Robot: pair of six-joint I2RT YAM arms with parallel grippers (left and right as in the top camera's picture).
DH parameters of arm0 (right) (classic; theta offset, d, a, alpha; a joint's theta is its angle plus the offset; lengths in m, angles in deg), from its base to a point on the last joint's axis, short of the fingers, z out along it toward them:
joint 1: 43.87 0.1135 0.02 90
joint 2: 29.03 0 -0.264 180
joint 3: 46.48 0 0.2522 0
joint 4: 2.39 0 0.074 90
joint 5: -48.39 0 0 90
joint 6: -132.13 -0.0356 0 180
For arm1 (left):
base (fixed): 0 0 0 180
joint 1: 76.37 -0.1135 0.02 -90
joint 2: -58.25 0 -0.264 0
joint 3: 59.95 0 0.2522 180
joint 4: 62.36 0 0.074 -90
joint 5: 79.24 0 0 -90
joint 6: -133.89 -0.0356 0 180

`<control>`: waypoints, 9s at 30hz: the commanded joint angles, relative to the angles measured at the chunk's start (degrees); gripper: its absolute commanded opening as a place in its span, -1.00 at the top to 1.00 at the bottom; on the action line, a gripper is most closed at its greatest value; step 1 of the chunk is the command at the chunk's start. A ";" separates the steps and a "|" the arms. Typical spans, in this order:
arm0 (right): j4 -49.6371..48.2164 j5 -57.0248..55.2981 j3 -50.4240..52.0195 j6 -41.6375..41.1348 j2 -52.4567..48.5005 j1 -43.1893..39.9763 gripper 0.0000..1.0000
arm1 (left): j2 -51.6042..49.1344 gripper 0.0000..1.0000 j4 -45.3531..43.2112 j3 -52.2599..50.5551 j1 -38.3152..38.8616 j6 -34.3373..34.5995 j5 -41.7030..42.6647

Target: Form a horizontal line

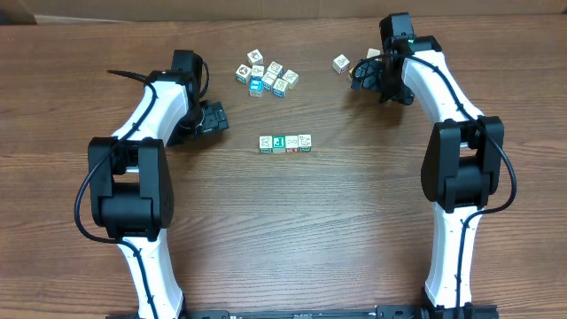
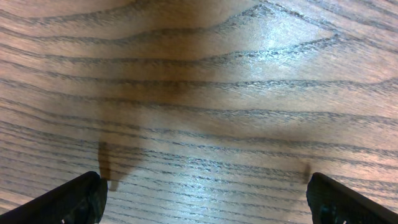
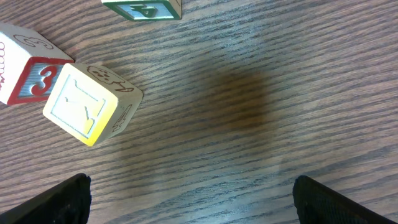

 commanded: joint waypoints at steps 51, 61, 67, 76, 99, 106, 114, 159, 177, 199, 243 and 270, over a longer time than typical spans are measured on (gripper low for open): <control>-0.20 0.20 0.04 -0.22 1.16 0.22 -1.00 | 27.21 -1.00 -10.60 -21.33 -0.85 -1.73 -2.43; -0.20 0.20 0.04 -0.22 1.16 0.22 -1.00 | 31.91 -1.00 -13.09 -34.64 -0.85 -1.77 -5.07; -0.20 0.20 0.04 -0.22 1.16 0.22 -1.00 | 38.69 -1.00 -20.46 -42.80 -0.85 -1.84 -6.34; -0.20 0.20 0.04 -0.22 1.16 0.22 -1.00 | 46.16 -0.99 -42.84 -61.68 -0.85 -7.43 -6.34; -0.20 0.20 0.04 -0.22 1.16 0.22 -1.00 | 63.10 -0.99 -64.59 -84.26 -0.85 -10.16 -6.32; -0.20 0.20 0.04 -0.22 1.16 0.22 -1.00 | 75.45 -0.99 -65.18 -92.00 -0.87 -6.27 -9.55; -0.20 0.20 0.04 -0.22 1.16 0.22 -1.00 | 85.46 -0.99 -55.19 -92.02 -0.87 -7.04 -9.84; -0.20 0.20 0.04 -0.22 1.16 0.22 -1.00 | 124.32 -0.99 -46.69 -91.95 -0.72 -24.68 -7.23; -0.20 0.20 0.04 -0.22 1.16 0.22 -1.00 | 124.32 -1.00 -46.71 -91.97 -0.72 -24.68 -7.26; -0.20 0.20 0.04 -0.22 1.16 0.22 -1.00 | 124.32 -0.99 -46.71 -91.97 -0.72 -24.68 -7.23; -0.13 0.20 0.02 -0.22 43.85 5.42 -1.00 | 124.32 -1.00 -46.71 -91.97 -0.72 -24.68 -7.26; 8.46 -3.41 47.01 6.03 85.33 5.42 -1.00 | 124.32 -0.99 -46.71 -91.97 -0.72 -24.68 -7.26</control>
